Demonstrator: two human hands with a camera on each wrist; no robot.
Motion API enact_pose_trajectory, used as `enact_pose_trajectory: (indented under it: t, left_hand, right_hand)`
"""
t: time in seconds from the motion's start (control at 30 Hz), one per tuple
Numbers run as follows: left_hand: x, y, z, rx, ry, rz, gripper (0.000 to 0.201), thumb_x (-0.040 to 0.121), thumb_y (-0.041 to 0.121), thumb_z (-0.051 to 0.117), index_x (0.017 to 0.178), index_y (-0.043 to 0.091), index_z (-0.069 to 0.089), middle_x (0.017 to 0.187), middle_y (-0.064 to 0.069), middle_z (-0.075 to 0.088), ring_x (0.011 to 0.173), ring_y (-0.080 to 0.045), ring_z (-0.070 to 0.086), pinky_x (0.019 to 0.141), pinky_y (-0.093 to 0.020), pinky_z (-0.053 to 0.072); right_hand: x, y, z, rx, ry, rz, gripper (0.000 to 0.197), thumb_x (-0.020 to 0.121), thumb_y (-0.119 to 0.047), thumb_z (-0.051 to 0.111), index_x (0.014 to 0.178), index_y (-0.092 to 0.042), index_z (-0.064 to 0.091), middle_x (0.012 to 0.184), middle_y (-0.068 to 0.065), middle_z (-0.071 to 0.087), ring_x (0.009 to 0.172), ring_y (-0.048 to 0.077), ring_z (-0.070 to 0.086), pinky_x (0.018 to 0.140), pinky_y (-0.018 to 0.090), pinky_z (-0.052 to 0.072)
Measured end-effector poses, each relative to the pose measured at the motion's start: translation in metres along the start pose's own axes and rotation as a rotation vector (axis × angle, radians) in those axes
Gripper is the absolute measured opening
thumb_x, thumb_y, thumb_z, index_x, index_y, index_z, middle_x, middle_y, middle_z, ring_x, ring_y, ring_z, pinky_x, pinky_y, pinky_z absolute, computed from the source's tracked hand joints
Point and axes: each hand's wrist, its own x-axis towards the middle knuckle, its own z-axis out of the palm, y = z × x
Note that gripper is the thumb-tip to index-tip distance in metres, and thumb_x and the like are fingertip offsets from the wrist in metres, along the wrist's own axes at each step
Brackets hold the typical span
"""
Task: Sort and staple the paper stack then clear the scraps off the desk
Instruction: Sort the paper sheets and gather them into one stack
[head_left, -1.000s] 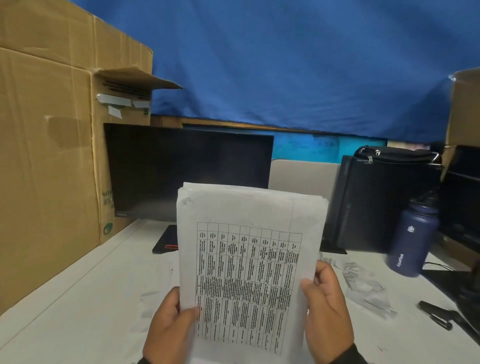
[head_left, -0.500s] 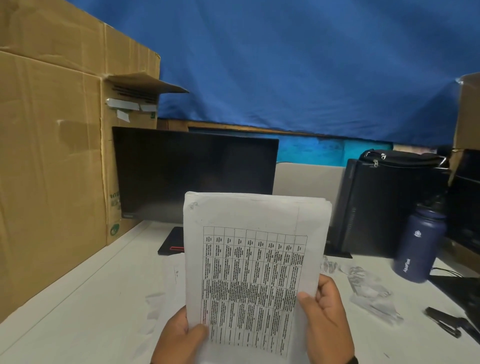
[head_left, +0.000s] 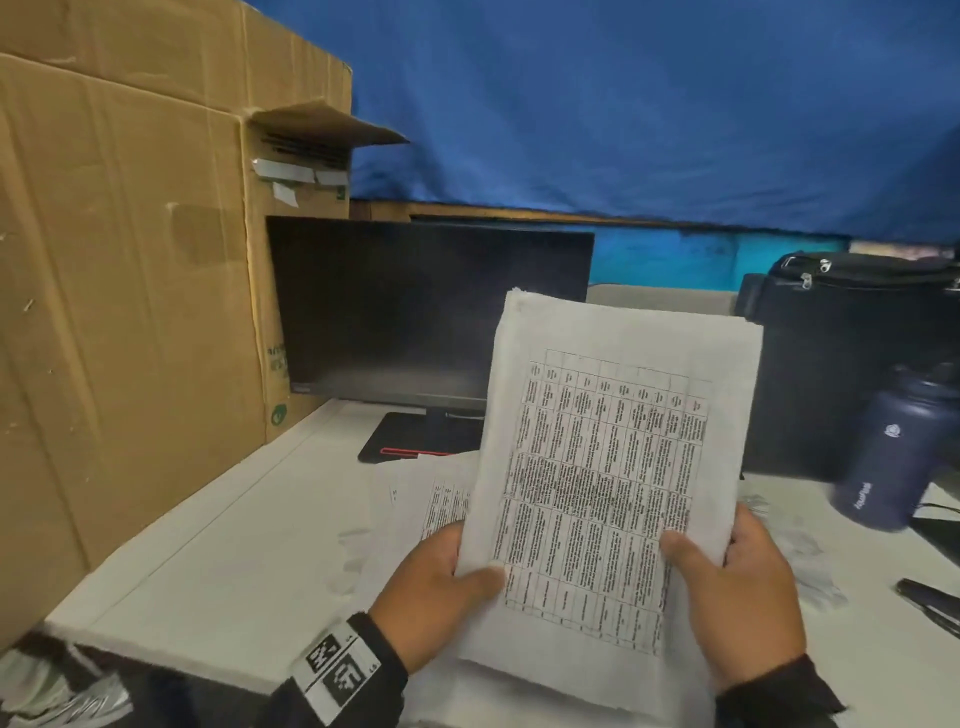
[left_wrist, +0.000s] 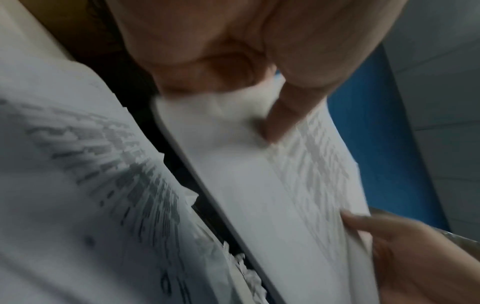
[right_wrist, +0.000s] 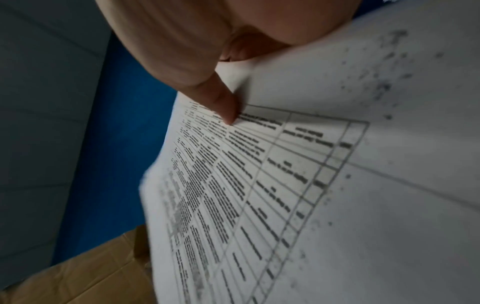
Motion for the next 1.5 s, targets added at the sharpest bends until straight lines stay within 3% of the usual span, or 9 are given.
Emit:
enact_pose_trajectory:
  t: [0.1,0.3,0.47,0.7,0.83,1.07,1.27,1.37,1.5]
  left_hand:
    - [0.019,-0.016,-0.026,0.296,-0.071,-0.117,0.046,0.08,0.071,0.055,0.094,0.028,0.066,0.091,0.008,0.07,0.085,-0.008,0.064,0.084,-0.033,0.053]
    - [0.058,-0.055,-0.063,1.121,-0.05,-0.46,0.09,0.072,0.081,0.056,0.133,0.015,0.046,0.129,-0.007,0.058,0.111,-0.025,0.06,0.09,-0.034,0.05]
    - [0.073,-0.052,-0.058,1.104,-0.023,-0.541,0.098,0.064,0.06,0.079,0.136,0.01,0.037,0.129,-0.007,0.057,0.115,-0.026,0.06,0.093,-0.034,0.051]
    - [0.076,-0.038,-0.059,0.933,0.147,-0.437,0.079,0.079,0.028,0.075,0.139,0.011,0.025,0.097,-0.001,0.057,0.087,-0.021,0.061,0.084,-0.034,0.056]
    - [0.069,-0.029,-0.067,0.692,0.325,-0.367,0.078,0.083,0.021,0.075,0.142,0.019,0.025,0.105,-0.001,0.059,0.089,-0.022,0.063,0.078,-0.033,0.054]
    - [0.058,-0.017,-0.087,0.738,0.404,-0.294,0.006,0.089,0.019,0.065,0.089,0.018,0.059,0.089,-0.002,0.068,0.078,-0.02,0.062,0.068,-0.031,0.049]
    - [0.056,-0.026,-0.092,0.574,0.443,-0.248,0.008,0.093,0.024,0.063,0.092,0.018,0.058,0.086,-0.003,0.066,0.076,-0.02,0.061,0.062,-0.029,0.044]
    - [0.055,-0.032,-0.084,0.512,0.356,-0.302,0.023,0.091,0.032,0.067,0.105,0.016,0.059,0.099,-0.003,0.066,0.088,-0.023,0.062,0.076,-0.03,0.047]
    - [0.058,-0.049,-0.047,0.879,0.061,-0.506,0.045,0.088,0.039,0.063,0.125,0.015,0.054,0.124,-0.007,0.056,0.107,-0.025,0.06,0.089,-0.032,0.05]
  right_hand:
    - [0.001,0.004,-0.025,-0.036,0.091,-0.001,0.021,0.089,-0.006,0.066,0.101,-0.023,0.062,0.091,-0.009,0.067,0.08,0.006,0.062,0.061,0.022,0.043]
    - [0.0,0.015,-0.067,-0.007,0.213,0.097,0.023,0.09,-0.005,0.066,0.106,-0.021,0.062,0.095,0.003,0.064,0.083,0.022,0.061,0.078,0.032,0.045]
    - [-0.005,0.026,-0.072,-0.001,0.259,0.185,0.027,0.087,-0.009,0.07,0.109,-0.022,0.061,0.104,0.005,0.07,0.094,0.03,0.067,0.09,0.047,0.051]
    - [-0.009,0.02,-0.082,0.047,0.272,0.17,0.026,0.089,-0.005,0.067,0.112,-0.018,0.062,0.104,0.004,0.067,0.089,0.026,0.064,0.071,0.027,0.046]
    - [-0.012,0.015,-0.081,0.035,0.261,0.152,0.025,0.09,-0.006,0.066,0.111,-0.02,0.062,0.106,0.002,0.066,0.093,0.027,0.063,0.083,0.036,0.048]
    - [-0.021,0.012,-0.078,0.043,0.266,0.135,0.026,0.09,-0.005,0.066,0.109,-0.022,0.062,0.097,-0.003,0.065,0.084,0.012,0.062,0.073,0.03,0.045]
    - [-0.023,0.011,-0.075,0.007,0.275,0.132,0.026,0.089,-0.006,0.067,0.109,-0.022,0.061,0.103,0.002,0.067,0.092,0.025,0.063,0.082,0.038,0.048]
    - [-0.023,0.011,-0.077,-0.011,0.298,0.146,0.027,0.089,-0.006,0.067,0.109,-0.022,0.062,0.104,0.002,0.066,0.094,0.026,0.063,0.085,0.04,0.048]
    - [-0.022,0.008,-0.079,-0.028,0.312,0.177,0.029,0.087,-0.006,0.07,0.109,-0.024,0.061,0.103,0.005,0.065,0.095,0.027,0.062,0.094,0.047,0.048]
